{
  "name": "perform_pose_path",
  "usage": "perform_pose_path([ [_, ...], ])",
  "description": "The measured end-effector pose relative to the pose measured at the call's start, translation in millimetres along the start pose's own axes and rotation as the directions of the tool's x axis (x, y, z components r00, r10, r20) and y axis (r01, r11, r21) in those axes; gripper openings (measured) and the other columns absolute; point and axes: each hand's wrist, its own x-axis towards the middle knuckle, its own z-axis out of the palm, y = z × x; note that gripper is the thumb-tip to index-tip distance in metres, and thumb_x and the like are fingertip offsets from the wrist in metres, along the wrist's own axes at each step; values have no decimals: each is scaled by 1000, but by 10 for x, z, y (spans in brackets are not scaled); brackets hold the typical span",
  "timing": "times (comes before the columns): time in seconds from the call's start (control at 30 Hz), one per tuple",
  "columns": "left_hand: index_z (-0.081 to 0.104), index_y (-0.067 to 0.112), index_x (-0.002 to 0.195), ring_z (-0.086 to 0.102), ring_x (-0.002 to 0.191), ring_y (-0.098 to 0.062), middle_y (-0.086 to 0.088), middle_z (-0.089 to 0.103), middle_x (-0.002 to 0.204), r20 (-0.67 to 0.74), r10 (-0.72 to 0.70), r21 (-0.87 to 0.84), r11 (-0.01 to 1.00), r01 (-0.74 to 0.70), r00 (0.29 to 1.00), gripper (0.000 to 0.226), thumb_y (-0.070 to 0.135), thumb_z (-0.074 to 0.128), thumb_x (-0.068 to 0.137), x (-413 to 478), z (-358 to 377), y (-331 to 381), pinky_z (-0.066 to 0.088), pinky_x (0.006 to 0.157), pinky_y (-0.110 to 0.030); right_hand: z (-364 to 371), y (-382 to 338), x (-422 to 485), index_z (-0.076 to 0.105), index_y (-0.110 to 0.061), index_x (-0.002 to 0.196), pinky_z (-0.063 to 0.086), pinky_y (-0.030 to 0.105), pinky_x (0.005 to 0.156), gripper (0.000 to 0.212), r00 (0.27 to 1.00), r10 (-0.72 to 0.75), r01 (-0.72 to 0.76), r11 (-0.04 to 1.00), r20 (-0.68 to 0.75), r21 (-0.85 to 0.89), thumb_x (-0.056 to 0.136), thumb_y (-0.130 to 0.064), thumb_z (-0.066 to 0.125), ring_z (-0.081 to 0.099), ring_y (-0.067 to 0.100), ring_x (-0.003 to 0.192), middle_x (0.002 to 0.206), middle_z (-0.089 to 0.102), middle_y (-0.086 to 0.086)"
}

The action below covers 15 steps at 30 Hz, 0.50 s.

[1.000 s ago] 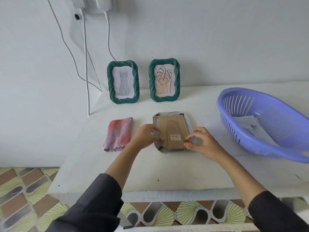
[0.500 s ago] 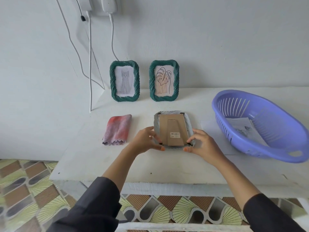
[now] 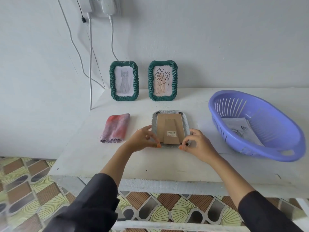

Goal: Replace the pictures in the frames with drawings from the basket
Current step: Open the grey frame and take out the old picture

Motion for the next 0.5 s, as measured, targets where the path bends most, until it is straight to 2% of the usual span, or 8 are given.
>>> perform_pose_path([
  [0.07, 70, 22, 80, 56, 78, -10, 0, 60, 89, -104, -78, -130, 989, 64, 991, 12, 20, 79, 72, 59, -7, -22, 43, 71, -18, -88, -17, 42, 61, -33, 68, 34, 26, 95, 16, 1000, 14, -15, 998, 10, 60, 73, -32, 75, 46, 13, 123, 117, 54, -1],
  [0.1, 69, 21, 89, 53, 78, -16, -5, 60, 92, -172, -119, -157, 983, 93, 978, 15, 24, 76, 76, 111, 1, -37, 42, 69, -22, -124, -10, 84, 63, -32, 73, 38, 29, 95, 11, 1000, 21, -19, 998, -21, 66, 74, -33, 74, 51, 13, 117, 111, 57, -3],
  [0.13, 67, 16, 98, 53, 79, -18, -8, 60, 99, -235, -148, -156, 981, 113, 961, 20, 24, 72, 80, 164, 21, -44, 44, 67, -23, -149, 4, 139, 66, -31, 81, 40, 33, 95, 7, 997, 27, -24, 999, -70, 49, 77, -34, 71, 53, 15, 113, 109, 59, -3],
  [0.2, 65, 9, 108, 58, 87, -25, -10, 60, 109, -341, -183, -104, 982, 157, 922, 28, 23, 68, 84, 254, 82, -22, 49, 72, -27, -156, 27, 257, 68, -25, 100, 41, 37, 98, 18, 987, 52, -53, 999, -155, -6, 84, -32, 64, 54, 18, 115, 118, 60, -1],
  [0.27, 67, 8, 106, 60, 97, -29, -12, 65, 111, -409, -205, -58, 978, 198, 889, 26, 21, 67, 84, 315, 154, 19, 48, 84, -32, -116, 34, 345, 65, -24, 113, 39, 36, 101, 27, 980, 85, -96, 994, -182, -52, 88, -32, 58, 50, 18, 122, 129, 56, 0],
  [0.37, 72, 11, 97, 60, 89, -25, -13, 69, 106, -441, -257, -78, 965, 249, 860, 16, 15, 66, 82, 353, 240, 65, 48, 80, -30, 4, 87, 371, 62, -29, 119, 34, 35, 103, 30, 982, 82, -109, 982, -170, -156, 90, -33, 55, 45, 20, 126, 136, 52, -1],
  [0.5, 72, 9, 100, 64, 97, -25, -11, 69, 106, -500, -257, -71, 964, 257, 827, 21, 13, 66, 80, 361, 280, 93, 50, 81, -30, 79, 156, 334, 62, -31, 119, 32, 37, 105, 30, 974, 29, -77, 976, -224, -206, 90, -33, 55, 45, 22, 125, 135, 54, 1],
])
